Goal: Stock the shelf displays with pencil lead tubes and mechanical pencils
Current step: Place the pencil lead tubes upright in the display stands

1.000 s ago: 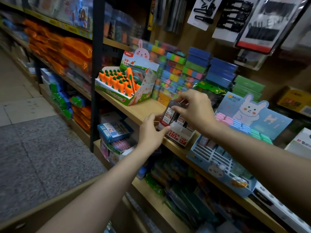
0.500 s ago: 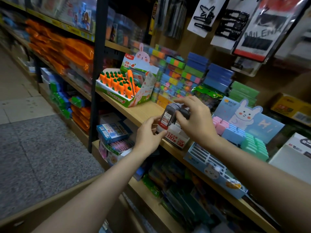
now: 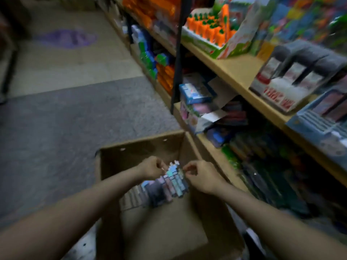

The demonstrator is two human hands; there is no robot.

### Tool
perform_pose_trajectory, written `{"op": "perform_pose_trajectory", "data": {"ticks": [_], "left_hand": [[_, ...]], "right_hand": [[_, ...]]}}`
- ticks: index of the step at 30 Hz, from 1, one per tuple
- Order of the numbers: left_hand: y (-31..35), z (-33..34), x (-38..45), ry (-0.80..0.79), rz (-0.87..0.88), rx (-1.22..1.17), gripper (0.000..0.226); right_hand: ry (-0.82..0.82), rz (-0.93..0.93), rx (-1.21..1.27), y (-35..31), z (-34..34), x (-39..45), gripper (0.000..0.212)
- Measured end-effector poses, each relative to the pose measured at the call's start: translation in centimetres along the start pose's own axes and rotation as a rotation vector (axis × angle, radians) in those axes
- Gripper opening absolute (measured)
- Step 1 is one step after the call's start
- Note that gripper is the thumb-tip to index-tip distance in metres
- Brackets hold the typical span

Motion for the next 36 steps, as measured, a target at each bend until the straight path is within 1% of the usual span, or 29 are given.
{"op": "perform_pose_trajectory", "data": {"ticks": [2,4,6,8,9,11,14,16,18,20,24,26,28,30,33,36], "left_hand": [[-4.3,2.0,0.6,0.042,-0.122,-0.042,0.012],[-7.7,4.2,0.9,0.111,-0.232,-0.171,0.013],[-9.9,6.5,1.3,0.203,-0.327,-0.293,0.015],[-11.2,9.0,1.8,0.261,-0.379,-0.415,0.013],[-11.6,10.0,1.9,0.286,-0.396,-0.445,0.019],[-11.9,11.2,2.4,0.357,-0.368,-0.367,0.029],[-11.3,11.9,3.4,0.443,-0.259,-0.191,0.046],[-11.1,12.2,4.5,0.429,-0.202,-0.092,0.052],[-11.3,13.0,5.6,0.375,-0.161,0.022,0.054],[-11.7,13.9,5.8,0.344,-0.140,0.126,0.056],[-12.5,15.1,5.4,0.339,-0.099,0.188,0.057],[-12.6,14.8,5.0,0.366,-0.083,0.111,0.051],[-12.7,13.9,4.5,0.459,-0.113,-0.051,0.039],[-13.1,12.8,4.1,0.563,-0.181,-0.226,0.030],[-13.6,11.9,3.9,0.603,-0.285,-0.354,0.028],[-13.9,11.6,4.0,0.629,-0.370,-0.425,0.029]], "right_hand": [[-0.033,0.084,0.044,1.9,3.4,0.6,0.026],[-0.062,0.150,0.044,3.4,6.2,1.0,0.035],[-0.104,0.195,0.031,4.6,8.4,1.3,0.047],[-0.143,0.204,-0.001,5.5,10.2,1.6,0.054],[-0.156,0.206,-0.022,5.9,11.1,1.7,0.056],[-0.165,0.217,-0.069,6.7,12.6,2.1,0.058],[-0.189,0.186,-0.165,7.8,14.5,3.0,0.063],[-0.212,0.139,-0.245,8.4,15.4,3.9,0.069],[-0.243,0.107,-0.315,8.8,16.3,4.7,0.073],[-0.270,0.111,-0.349,9.0,17.5,4.9,0.076],[-0.236,0.110,-0.395,8.6,19.6,4.8,0.074],[-0.233,0.097,-0.368,8.2,20.3,4.7,0.071],[-0.226,0.083,-0.323,7.7,20.7,4.6,0.069],[-0.171,0.070,-0.268,7.3,20.5,4.6,0.061],[-0.055,0.088,-0.203,7.4,19.2,5.2,0.046],[-0.009,0.132,-0.133,8.0,18.0,6.1,0.049]]}}
Point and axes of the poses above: each hand's wrist, its own x-axis towards the middle knuckle, its own z-axis out of the palm, y = z × x, the point moved 5 cm from there along x, towards the middle knuckle, and after that the axes turned 8 degrees about -z, right-handed, at the moved point
